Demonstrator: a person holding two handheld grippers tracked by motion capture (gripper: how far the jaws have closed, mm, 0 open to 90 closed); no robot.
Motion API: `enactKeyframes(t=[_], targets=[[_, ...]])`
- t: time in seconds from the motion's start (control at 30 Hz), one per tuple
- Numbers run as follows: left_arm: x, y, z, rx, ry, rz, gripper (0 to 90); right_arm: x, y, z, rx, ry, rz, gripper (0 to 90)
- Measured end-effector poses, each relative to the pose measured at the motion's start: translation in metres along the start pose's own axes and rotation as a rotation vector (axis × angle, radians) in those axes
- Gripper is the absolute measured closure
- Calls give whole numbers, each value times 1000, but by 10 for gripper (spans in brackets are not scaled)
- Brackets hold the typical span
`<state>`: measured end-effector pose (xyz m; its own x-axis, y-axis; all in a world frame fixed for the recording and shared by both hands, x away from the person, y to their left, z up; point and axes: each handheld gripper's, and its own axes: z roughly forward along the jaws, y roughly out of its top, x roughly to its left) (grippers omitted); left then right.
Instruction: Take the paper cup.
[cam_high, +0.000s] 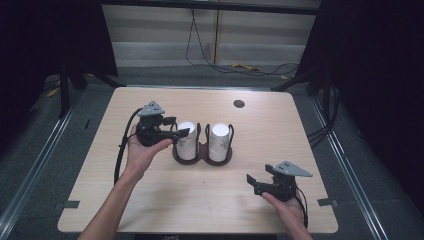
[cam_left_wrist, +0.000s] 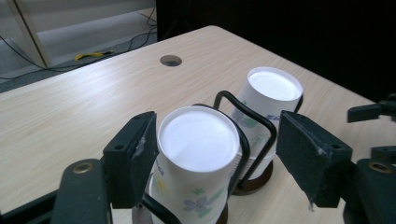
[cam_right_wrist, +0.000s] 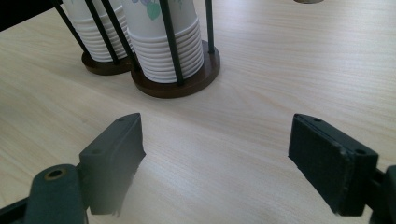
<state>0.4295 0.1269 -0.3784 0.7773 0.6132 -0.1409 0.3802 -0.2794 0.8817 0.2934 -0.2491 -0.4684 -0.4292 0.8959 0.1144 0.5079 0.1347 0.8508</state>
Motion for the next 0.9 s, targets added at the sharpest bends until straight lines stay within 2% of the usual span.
enactKeyframes(t=[0.13, 0.47, 0.9], targets=[[1, 4, 9, 20, -1, 11, 290, 0, 0, 0, 0, 0, 2, 180], [12, 3, 20, 51, 4, -5, 290, -1, -1, -1, 2, 0, 4, 181], [10, 7, 30, 93, -3, 39, 306, -2, -1, 0, 4, -3, 7, 181]])
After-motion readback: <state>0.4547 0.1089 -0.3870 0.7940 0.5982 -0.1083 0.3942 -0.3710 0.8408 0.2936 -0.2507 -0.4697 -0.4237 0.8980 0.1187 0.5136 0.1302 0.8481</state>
